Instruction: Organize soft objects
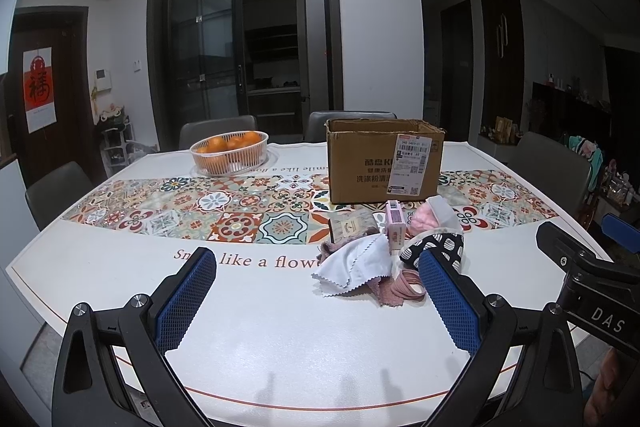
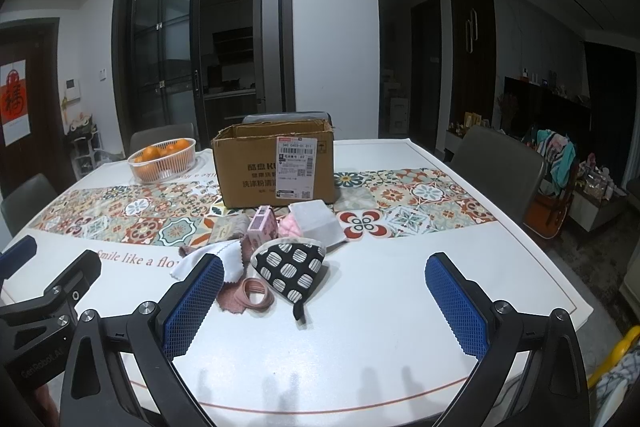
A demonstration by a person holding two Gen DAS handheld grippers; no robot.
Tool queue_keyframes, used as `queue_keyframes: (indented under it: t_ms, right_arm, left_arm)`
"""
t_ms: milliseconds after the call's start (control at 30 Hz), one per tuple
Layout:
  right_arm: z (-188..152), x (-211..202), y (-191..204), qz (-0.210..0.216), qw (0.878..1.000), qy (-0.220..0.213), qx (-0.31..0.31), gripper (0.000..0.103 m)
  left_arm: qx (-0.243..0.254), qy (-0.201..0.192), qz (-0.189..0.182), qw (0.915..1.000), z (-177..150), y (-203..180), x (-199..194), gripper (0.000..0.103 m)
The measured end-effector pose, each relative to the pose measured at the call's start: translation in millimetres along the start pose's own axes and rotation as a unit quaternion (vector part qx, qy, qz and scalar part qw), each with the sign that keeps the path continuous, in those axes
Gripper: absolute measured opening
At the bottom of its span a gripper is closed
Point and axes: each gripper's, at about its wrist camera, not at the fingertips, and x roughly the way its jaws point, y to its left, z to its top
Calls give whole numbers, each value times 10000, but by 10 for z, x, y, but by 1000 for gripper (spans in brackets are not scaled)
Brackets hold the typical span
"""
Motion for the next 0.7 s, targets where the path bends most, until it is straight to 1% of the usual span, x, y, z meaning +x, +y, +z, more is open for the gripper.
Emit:
queue_keyframes:
  t_ms: [700]
  right_arm:
    - [10, 1, -8, -4, 10000, -4, 4, 103]
  left_arm:
    - [-7, -2, -9, 10000, -2, 6, 1, 103]
